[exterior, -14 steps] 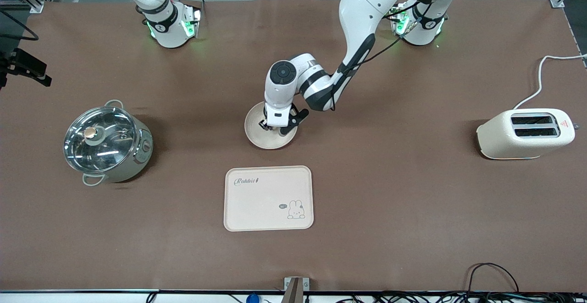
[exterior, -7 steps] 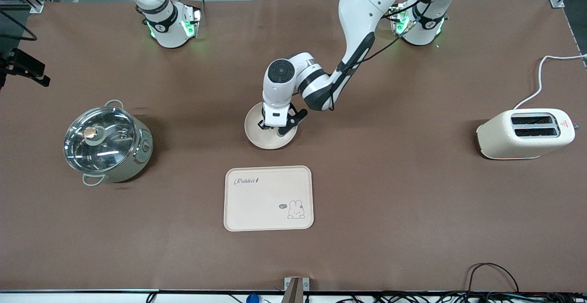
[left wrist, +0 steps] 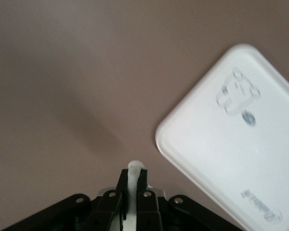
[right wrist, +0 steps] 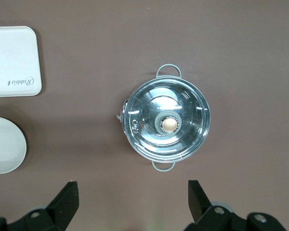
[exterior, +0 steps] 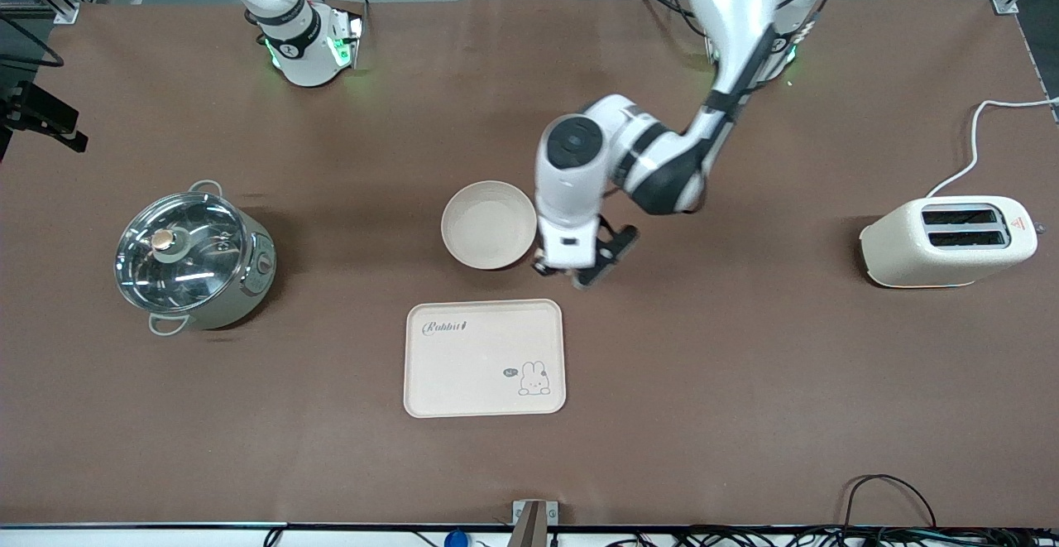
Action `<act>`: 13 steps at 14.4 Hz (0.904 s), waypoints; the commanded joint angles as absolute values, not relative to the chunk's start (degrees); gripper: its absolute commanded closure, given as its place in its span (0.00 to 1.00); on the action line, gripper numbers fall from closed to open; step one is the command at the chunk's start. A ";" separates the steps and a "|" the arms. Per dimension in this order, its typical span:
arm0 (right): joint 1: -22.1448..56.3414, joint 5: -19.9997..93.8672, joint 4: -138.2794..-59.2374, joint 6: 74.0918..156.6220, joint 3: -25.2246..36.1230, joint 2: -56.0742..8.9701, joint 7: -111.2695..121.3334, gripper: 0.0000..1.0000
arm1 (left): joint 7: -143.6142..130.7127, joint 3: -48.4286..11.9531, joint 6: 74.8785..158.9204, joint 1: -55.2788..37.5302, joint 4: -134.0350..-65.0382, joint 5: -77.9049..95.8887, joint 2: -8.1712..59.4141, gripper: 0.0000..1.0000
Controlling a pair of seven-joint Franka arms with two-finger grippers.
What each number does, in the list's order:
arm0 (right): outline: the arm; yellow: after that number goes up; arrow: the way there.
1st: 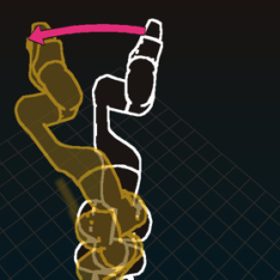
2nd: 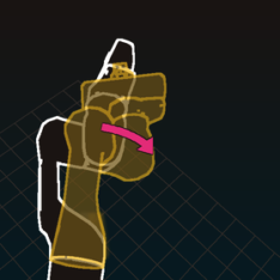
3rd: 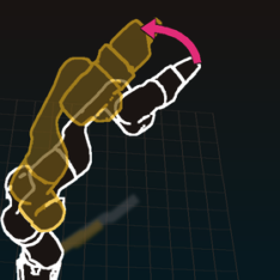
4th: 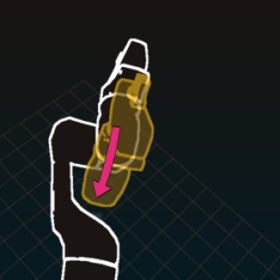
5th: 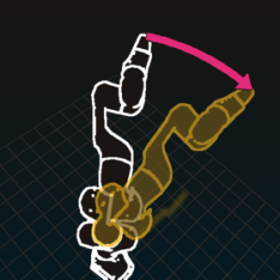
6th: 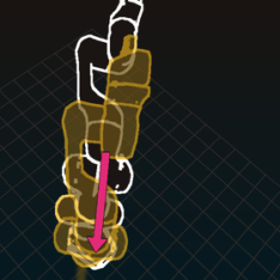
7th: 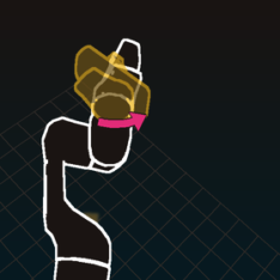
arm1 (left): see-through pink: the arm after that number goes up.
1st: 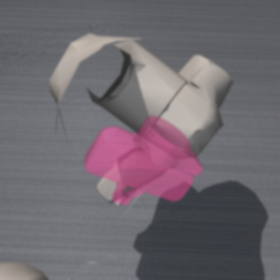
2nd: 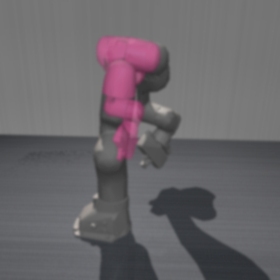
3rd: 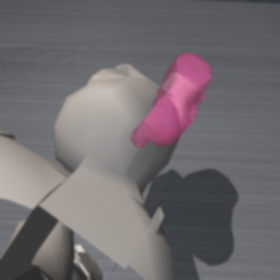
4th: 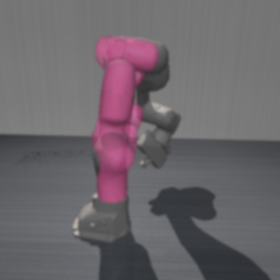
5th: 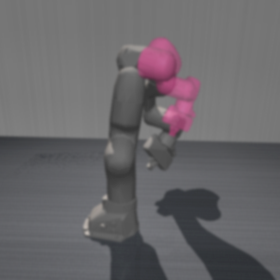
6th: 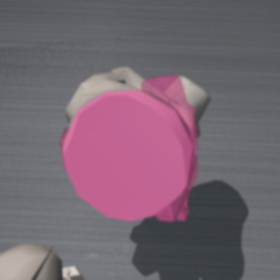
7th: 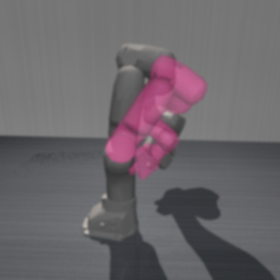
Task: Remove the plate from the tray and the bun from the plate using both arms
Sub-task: 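Lift the bun with the left gripper and carry it toward the toaster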
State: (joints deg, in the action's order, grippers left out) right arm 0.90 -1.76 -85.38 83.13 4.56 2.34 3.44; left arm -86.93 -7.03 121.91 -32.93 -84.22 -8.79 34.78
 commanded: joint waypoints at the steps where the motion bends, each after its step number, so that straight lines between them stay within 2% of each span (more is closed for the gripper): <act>1: 1.14 -1.67 -86.83 82.97 4.31 4.31 1.67 0.00 | -79.05 -7.47 117.44 -27.27 -87.27 -9.76 31.82 0.99; 3: 1.14 -1.76 -87.45 83.23 4.39 4.31 1.76 0.00 | -73.33 -7.47 116.63 -22.87 -89.72 -9.84 30.59 0.99; 6: 1.23 -1.67 -89.99 85.25 4.31 4.31 1.76 0.00 | -67.43 -7.47 117.42 -17.07 -89.91 -9.84 32.33 0.99; 12: 1.58 -1.67 -90.18 85.34 4.13 4.66 1.67 0.00 | -59.33 -7.47 117.69 -11.26 -94.65 -10.02 36.38 0.90; 13: 1.58 -1.67 -90.26 85.34 4.13 4.66 1.67 0.00 | -59.33 -7.56 117.77 -10.64 -94.83 -10.02 36.73 0.86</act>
